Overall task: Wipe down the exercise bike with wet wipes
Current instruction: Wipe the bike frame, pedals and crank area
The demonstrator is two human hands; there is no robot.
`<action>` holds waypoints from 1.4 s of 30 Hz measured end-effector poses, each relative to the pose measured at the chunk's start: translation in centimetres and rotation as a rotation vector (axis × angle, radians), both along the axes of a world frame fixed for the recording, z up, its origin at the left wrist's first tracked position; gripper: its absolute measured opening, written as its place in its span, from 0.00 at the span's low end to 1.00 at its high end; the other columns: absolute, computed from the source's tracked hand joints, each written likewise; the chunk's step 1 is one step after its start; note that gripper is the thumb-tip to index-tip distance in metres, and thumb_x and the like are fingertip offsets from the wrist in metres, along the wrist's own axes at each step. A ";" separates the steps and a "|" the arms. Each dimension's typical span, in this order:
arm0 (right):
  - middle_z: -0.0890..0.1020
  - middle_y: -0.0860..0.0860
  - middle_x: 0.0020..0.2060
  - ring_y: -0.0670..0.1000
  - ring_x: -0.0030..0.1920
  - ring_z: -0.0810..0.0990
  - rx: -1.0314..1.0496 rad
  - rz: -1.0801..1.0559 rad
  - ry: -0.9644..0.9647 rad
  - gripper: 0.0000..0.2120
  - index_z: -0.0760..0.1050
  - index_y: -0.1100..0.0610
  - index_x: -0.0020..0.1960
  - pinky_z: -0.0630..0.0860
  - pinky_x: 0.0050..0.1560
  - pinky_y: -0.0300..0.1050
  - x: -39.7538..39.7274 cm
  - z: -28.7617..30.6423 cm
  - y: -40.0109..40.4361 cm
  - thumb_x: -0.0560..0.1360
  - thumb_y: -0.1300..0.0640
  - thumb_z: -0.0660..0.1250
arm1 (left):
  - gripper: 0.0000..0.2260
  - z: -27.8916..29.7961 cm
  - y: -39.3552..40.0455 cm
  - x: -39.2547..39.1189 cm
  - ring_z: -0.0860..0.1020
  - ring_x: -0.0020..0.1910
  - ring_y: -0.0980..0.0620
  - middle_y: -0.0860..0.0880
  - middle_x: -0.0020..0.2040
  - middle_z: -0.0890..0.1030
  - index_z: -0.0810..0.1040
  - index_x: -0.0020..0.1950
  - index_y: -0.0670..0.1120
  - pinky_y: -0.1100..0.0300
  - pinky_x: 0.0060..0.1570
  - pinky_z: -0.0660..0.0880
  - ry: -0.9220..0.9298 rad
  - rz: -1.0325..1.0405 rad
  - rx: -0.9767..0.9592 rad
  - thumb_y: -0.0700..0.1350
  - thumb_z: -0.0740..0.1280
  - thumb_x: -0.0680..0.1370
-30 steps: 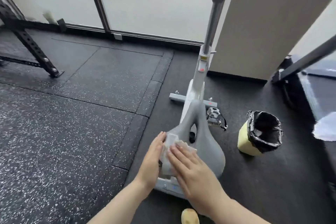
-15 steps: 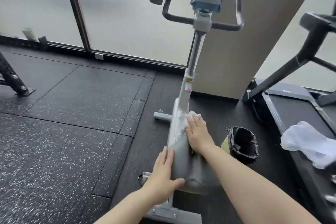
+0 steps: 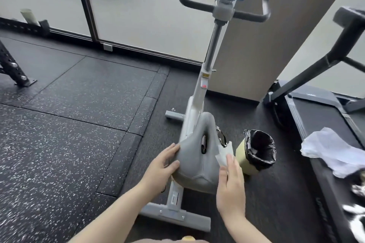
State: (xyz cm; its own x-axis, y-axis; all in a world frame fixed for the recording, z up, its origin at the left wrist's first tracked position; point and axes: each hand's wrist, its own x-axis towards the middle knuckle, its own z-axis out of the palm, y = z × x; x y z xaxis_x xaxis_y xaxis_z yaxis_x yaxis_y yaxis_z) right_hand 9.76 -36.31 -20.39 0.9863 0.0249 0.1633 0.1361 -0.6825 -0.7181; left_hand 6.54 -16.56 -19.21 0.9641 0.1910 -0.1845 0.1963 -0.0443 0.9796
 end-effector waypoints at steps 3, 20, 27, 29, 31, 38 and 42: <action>0.67 0.51 0.73 0.50 0.75 0.61 -0.199 0.131 -0.232 0.23 0.68 0.57 0.73 0.58 0.73 0.49 -1.4 -0.4 2.3 0.80 0.55 0.51 | 0.21 0.7 0.1 0.1 0.67 0.69 0.59 0.55 0.71 0.68 0.72 0.70 0.46 0.77 0.61 0.65 0.034 0.023 -0.066 0.32 0.63 0.79; 0.63 0.51 0.75 0.53 0.76 0.60 -0.680 0.631 -0.438 0.25 0.65 0.57 0.74 0.55 0.75 0.50 -3.1 -0.4 4.5 0.77 0.57 0.60 | 0.12 1.8 2.4 -0.1 0.77 0.61 0.54 0.49 0.60 0.81 0.79 0.59 0.46 0.57 0.63 0.72 0.240 0.034 -0.495 0.46 0.58 0.82; 0.75 0.57 0.67 0.57 0.72 0.67 -1.072 0.779 -0.495 0.27 0.75 0.63 0.66 0.55 0.72 0.55 -0.9 0.7 7.8 0.73 0.61 0.48 | 0.14 2.6 4.2 0.1 0.78 0.59 0.56 0.52 0.57 0.82 0.80 0.54 0.50 0.60 0.64 0.69 0.272 -0.163 -0.302 0.56 0.63 0.77; 0.72 0.56 0.70 0.56 0.73 0.66 -1.134 0.983 -0.578 0.27 0.73 0.61 0.68 0.55 0.72 0.54 -0.8 1.6 4.9 0.73 0.62 0.48 | 0.21 3.0 4.1 0.1 0.77 0.60 0.55 0.54 0.58 0.81 0.80 0.57 0.52 0.57 0.67 0.68 0.288 -0.277 -0.245 0.62 0.64 0.70; 0.69 0.53 0.72 0.54 0.74 0.63 -1.117 1.093 -0.589 0.27 0.71 0.57 0.70 0.55 0.72 0.53 0.2 2.8 2.9 0.73 0.62 0.50 | 0.25 3.3 3.6 0.3 0.70 0.70 0.52 0.54 0.68 0.75 0.72 0.70 0.49 0.57 0.72 0.60 0.250 -0.364 -0.183 0.59 0.62 0.77; 0.58 0.43 0.76 0.43 0.77 0.51 -0.462 0.307 -0.081 0.25 0.57 0.47 0.77 0.48 0.76 0.48 -2.6 1.2 3.4 0.81 0.49 0.46 | 0.27 1.9 0.8 0.4 0.40 0.78 0.53 0.50 0.80 0.43 0.48 0.80 0.48 0.57 0.76 0.40 0.031 -0.421 0.566 0.51 0.54 0.84; 0.63 0.48 0.75 0.50 0.75 0.57 -0.446 0.142 0.043 0.23 0.58 0.48 0.77 0.53 0.74 0.49 1.7 1.9 2.2 0.82 0.49 0.49 | 0.28 2.0 -1.5 1.3 0.37 0.78 0.47 0.46 0.80 0.39 0.43 0.80 0.51 0.52 0.76 0.40 0.071 -0.440 0.832 0.54 0.52 0.83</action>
State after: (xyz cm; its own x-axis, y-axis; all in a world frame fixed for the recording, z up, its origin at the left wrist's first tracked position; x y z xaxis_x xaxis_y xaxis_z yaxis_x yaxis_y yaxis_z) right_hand 11.47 -34.09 -18.52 0.9736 0.2189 0.0651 0.2273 -0.9026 -0.3657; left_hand 7.86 -18.08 -17.17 0.9728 -0.0903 -0.2135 0.0536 -0.8082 0.5865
